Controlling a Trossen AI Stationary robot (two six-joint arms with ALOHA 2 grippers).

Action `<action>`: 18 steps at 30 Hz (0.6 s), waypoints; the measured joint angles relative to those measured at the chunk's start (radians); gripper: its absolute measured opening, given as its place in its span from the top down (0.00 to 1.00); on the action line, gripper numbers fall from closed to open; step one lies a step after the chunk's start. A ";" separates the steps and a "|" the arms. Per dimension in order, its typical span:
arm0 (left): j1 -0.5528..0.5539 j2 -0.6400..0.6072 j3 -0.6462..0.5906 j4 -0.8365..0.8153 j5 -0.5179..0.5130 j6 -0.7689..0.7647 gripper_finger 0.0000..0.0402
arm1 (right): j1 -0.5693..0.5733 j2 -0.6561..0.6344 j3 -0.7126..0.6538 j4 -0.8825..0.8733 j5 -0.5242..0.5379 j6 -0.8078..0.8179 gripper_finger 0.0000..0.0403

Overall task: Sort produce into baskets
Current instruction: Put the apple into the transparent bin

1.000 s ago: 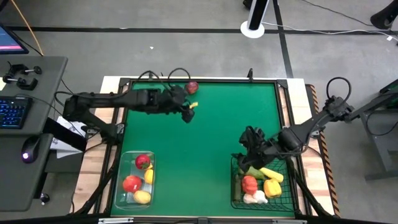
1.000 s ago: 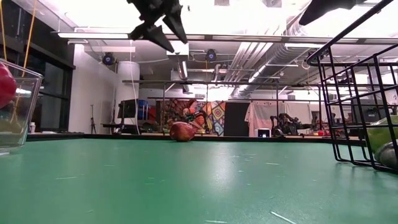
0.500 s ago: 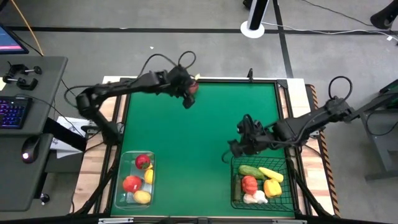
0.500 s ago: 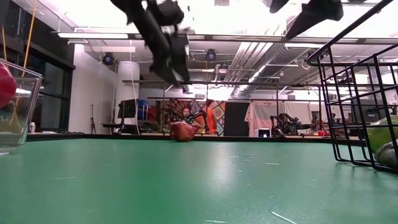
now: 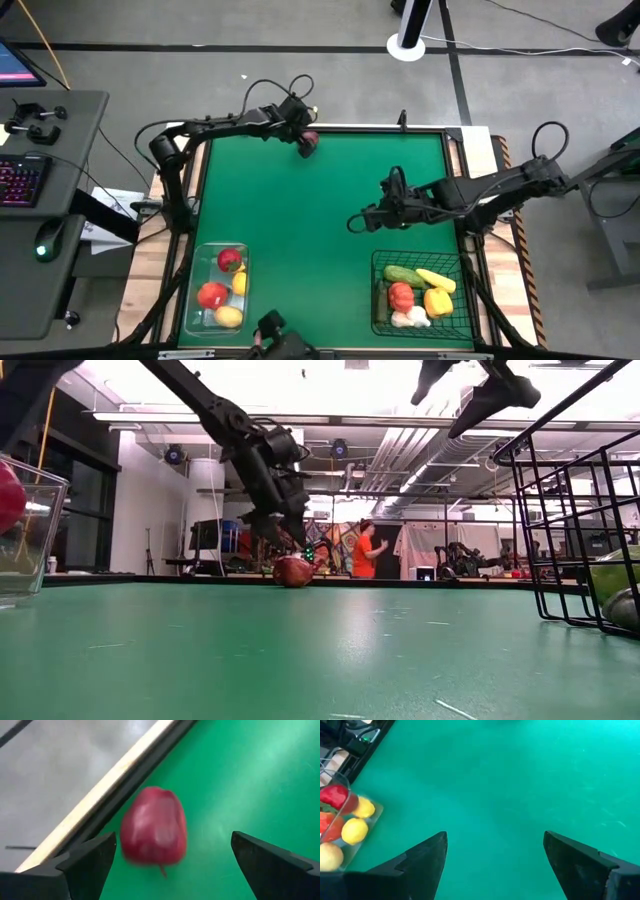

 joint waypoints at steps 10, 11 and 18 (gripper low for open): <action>0.012 0.105 0.070 0.046 0.029 0.011 0.05 | -0.039 0.000 0.000 0.005 -0.035 -0.033 0.20; 0.012 0.114 0.074 0.045 0.035 0.011 0.05 | -0.039 0.000 0.000 0.006 -0.035 -0.036 0.20; 0.011 0.172 0.076 -0.002 0.003 0.021 0.05 | -0.039 0.000 0.000 0.008 -0.035 -0.037 0.20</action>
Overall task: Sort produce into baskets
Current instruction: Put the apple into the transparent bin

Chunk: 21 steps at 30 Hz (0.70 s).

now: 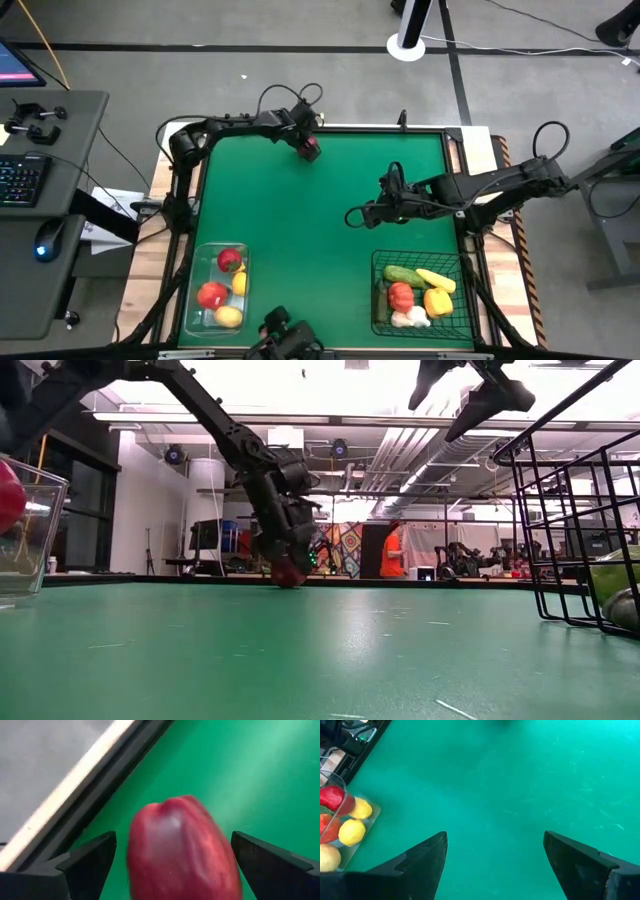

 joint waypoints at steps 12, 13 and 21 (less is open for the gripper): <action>-0.021 -0.022 -0.002 -0.106 -0.007 0.000 0.20 | 0.000 0.000 0.000 0.007 0.001 0.000 0.20; -0.021 -0.041 -0.002 -0.122 -0.006 0.007 0.25 | 0.000 0.000 0.000 0.007 0.001 0.000 0.20; -0.069 -0.279 -0.038 -0.170 0.080 0.016 0.34 | 0.000 0.000 0.000 0.004 0.025 -0.023 0.20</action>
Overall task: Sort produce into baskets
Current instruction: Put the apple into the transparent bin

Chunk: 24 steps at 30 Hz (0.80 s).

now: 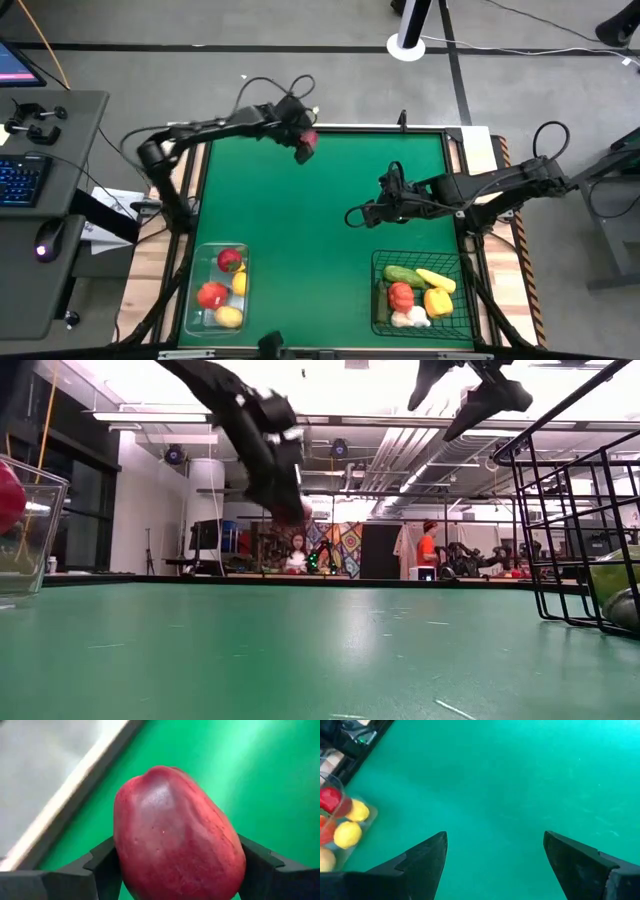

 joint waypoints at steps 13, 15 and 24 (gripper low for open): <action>-0.578 -0.701 -0.551 0.018 -0.048 -0.672 0.34 | 0.080 0.000 0.000 -0.091 -0.043 -0.164 0.20; -0.723 -0.776 -0.586 0.029 -0.131 -0.879 0.34 | 0.093 0.000 0.000 -0.089 -0.043 -0.185 0.20; -1.259 -0.786 -0.602 0.304 -0.495 -1.393 0.34 | 0.171 0.000 -0.001 -0.056 -0.043 -0.258 0.20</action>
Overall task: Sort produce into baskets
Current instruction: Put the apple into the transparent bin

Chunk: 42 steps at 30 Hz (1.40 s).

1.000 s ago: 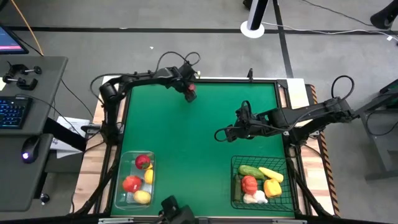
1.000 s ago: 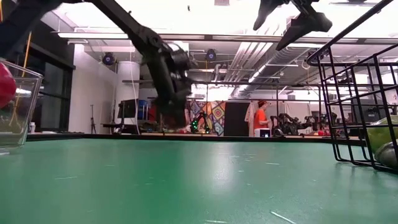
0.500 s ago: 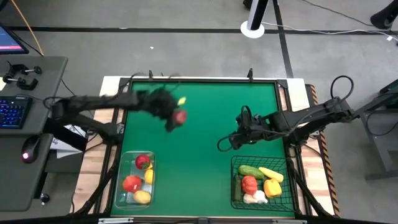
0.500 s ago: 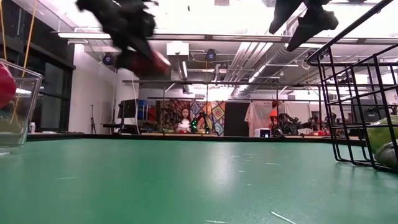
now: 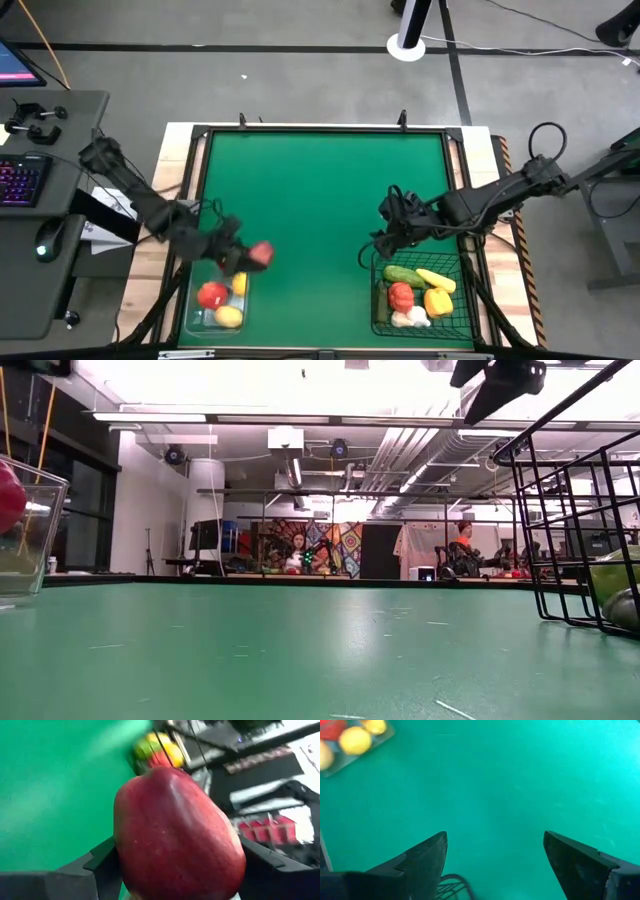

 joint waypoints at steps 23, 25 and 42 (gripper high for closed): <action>-0.398 0.371 0.337 -0.703 0.258 -0.273 0.25 | 0.118 0.032 0.000 0.069 0.138 0.285 0.20; -0.406 0.386 0.337 -0.705 0.253 -0.233 0.24 | 0.118 0.041 0.000 0.075 0.137 0.285 0.20; -0.333 0.400 0.337 -0.717 0.261 -0.016 0.02 | 0.110 0.033 0.000 0.192 0.085 0.242 0.20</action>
